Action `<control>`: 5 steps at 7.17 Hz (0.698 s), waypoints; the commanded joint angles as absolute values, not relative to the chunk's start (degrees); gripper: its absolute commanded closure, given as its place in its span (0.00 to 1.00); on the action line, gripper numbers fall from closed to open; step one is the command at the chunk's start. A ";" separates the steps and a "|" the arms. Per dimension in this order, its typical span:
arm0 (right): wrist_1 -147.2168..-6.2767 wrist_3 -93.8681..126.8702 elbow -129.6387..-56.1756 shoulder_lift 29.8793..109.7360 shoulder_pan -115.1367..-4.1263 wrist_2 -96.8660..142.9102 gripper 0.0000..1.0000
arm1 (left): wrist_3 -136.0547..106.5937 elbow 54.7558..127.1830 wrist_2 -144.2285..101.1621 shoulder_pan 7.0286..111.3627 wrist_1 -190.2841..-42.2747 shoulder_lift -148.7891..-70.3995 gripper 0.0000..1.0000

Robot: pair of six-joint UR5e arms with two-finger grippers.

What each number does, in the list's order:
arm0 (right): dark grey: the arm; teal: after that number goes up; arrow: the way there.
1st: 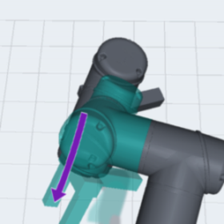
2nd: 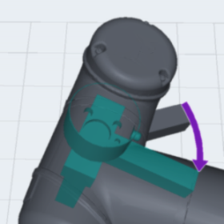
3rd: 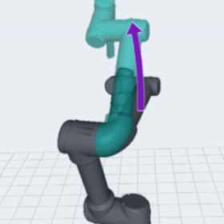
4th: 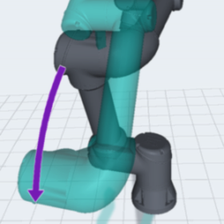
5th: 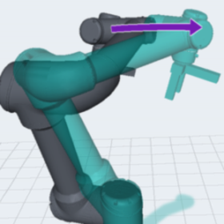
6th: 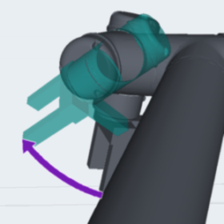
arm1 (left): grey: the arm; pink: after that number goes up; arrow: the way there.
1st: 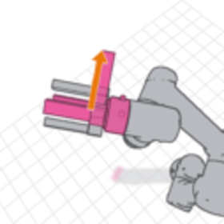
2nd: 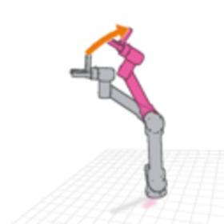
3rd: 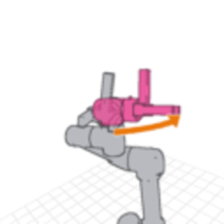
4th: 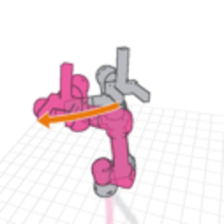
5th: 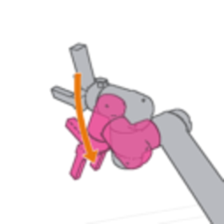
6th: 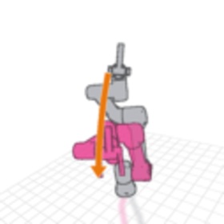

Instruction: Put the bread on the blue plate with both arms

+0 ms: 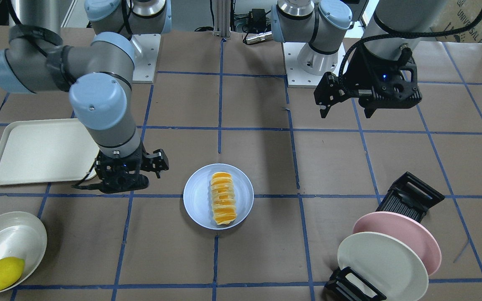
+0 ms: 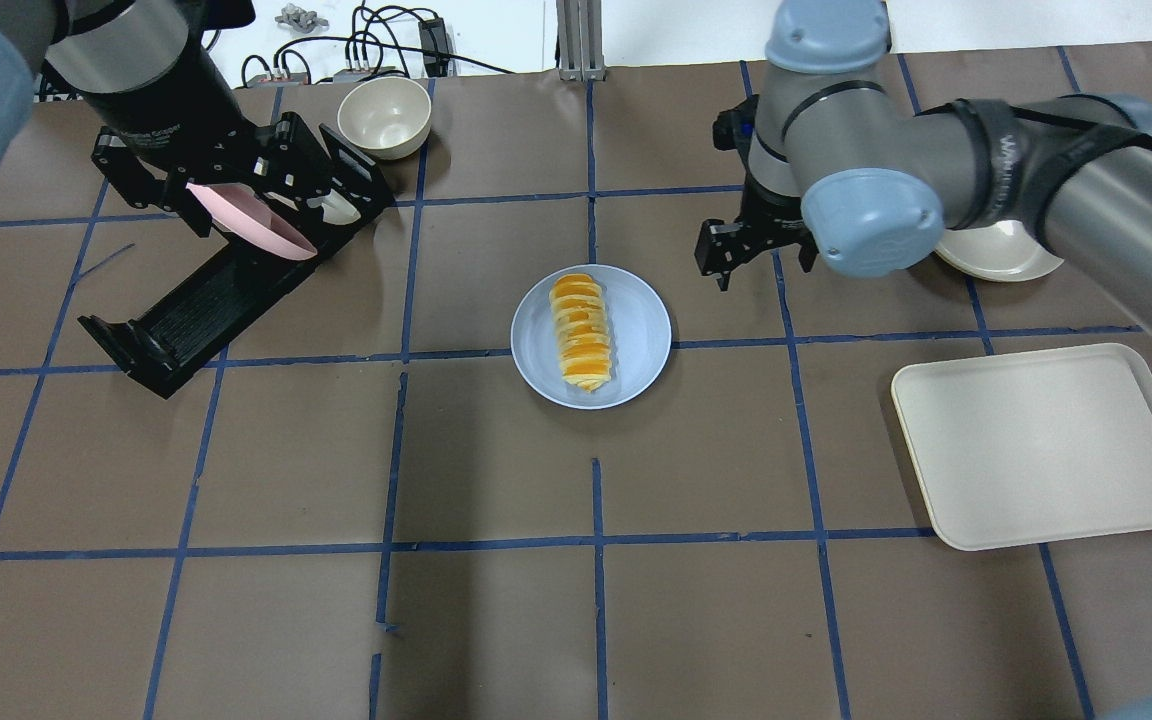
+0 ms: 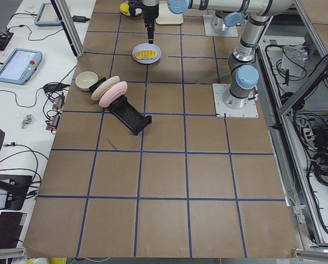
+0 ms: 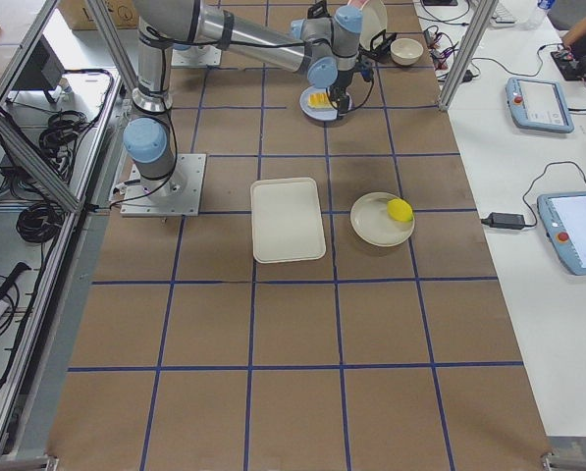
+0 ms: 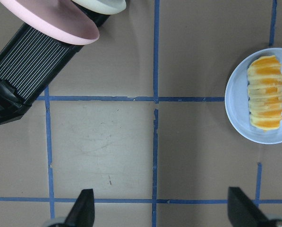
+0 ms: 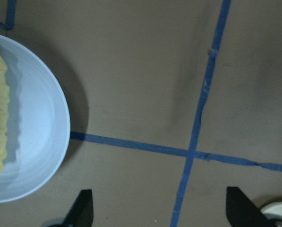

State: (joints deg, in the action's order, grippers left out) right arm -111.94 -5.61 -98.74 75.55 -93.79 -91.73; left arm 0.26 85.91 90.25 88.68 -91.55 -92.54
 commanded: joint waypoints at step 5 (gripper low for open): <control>-92.21 -5.98 -89.58 84.99 -87.79 -91.50 0.00 | 0.18 85.70 91.23 88.24 -91.58 -93.08 0.00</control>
State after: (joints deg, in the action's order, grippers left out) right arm -95.09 -6.53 -92.57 84.72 -87.24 -91.93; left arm 0.23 86.04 91.12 88.22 -91.11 -93.02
